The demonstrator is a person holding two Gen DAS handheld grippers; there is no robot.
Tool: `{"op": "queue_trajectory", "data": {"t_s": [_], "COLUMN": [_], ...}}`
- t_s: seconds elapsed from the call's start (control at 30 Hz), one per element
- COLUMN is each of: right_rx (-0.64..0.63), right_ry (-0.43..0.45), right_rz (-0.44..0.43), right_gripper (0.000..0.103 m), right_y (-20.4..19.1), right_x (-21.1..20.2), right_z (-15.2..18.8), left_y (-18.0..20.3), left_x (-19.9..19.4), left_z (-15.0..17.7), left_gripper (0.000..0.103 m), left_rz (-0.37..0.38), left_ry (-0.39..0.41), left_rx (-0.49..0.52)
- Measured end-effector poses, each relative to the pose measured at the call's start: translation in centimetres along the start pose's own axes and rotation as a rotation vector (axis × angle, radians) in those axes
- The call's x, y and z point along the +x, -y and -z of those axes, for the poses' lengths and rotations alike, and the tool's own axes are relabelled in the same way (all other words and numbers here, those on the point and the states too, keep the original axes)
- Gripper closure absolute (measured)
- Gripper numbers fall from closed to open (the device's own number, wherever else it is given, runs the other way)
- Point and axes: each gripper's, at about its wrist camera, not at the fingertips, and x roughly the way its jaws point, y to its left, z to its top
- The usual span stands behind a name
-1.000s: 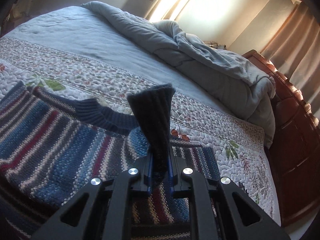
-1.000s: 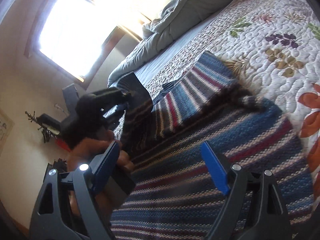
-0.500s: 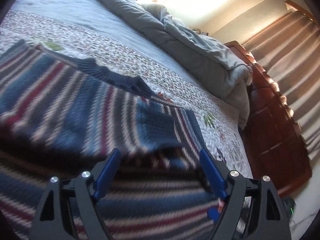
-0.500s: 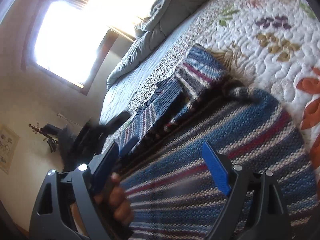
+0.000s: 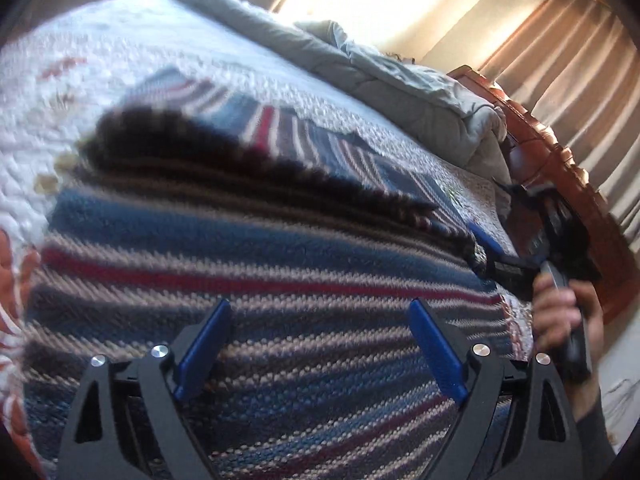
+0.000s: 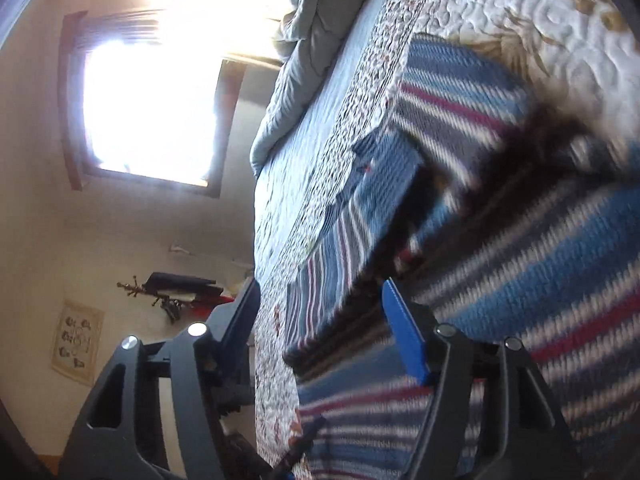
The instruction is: Fold small clothes
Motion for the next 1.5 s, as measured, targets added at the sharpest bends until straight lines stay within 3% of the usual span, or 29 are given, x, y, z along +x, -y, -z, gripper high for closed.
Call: {"op": "queue_trajectory", "data": {"t_s": [0.23, 0.4, 0.53, 0.63, 0.73, 0.8, 0.97, 1.1, 1.17, 1.27, 1.37, 1.5], "right_rx": [0.124, 0.136, 0.008, -0.121, -0.317, -0.389, -0.289, -0.167, -0.155, -0.179, -0.273, -0.362], "right_ry": [-0.03, -0.02, -0.023, 0.004, 0.029, 0.038, 0.024, -0.01, 0.006, 0.078, 0.123, 0.052], "right_rz": [0.215, 0.295, 0.349, 0.353, 0.332, 0.342, 0.422, 0.394, 0.385, 0.446, 0.446, 0.423], "right_gripper": [0.048, 0.05, 0.091, 0.095, 0.095, 0.096, 0.095, 0.095, 0.088, 0.083, 0.083, 0.079], "right_y": [1.9, 2.2, -0.3, -3.7, -7.7, -8.3, -2.0, 2.7, 2.5, 1.1, -1.5, -3.1], "right_x": [4.0, 6.3, 7.5, 7.5, 6.9, 6.3, 6.2, 5.8, 4.7, 2.6, 2.3, 5.8], "right_z": [-3.7, -4.8, -5.0, -5.8, -6.3, -6.6, -7.7, -7.1, -6.6, -6.3, -6.1, -5.3], "left_y": [0.0, -0.5, -0.7, -0.6, -0.7, -0.6, 0.0, 0.1, 0.1, 0.1, 0.2, 0.7], "left_x": [0.5, 0.1, 0.0, 0.0, -0.1, -0.1, 0.2, 0.2, 0.2, 0.2, 0.3, 0.5], "left_z": [0.4, 0.3, 0.6, 0.8, 1.1, 1.1, 1.4, 1.4, 1.4, 1.4, 1.5, 1.7], "left_gripper": [0.01, 0.01, 0.01, 0.01, 0.01, 0.01, 0.01, 0.01, 0.01, 0.009, 0.009, 0.009], "left_rz": [-0.003, 0.033, 0.038, 0.033, 0.034, 0.033, 0.024, 0.027, 0.027, 0.027, 0.023, 0.006], "left_ry": [-0.008, -0.014, -0.01, -0.007, -0.004, -0.004, -0.004, -0.004, -0.005, -0.005, -0.004, -0.004], "left_rx": [0.057, 0.029, 0.035, 0.041, 0.044, 0.045, 0.055, 0.054, 0.055, 0.055, 0.061, 0.075]}}
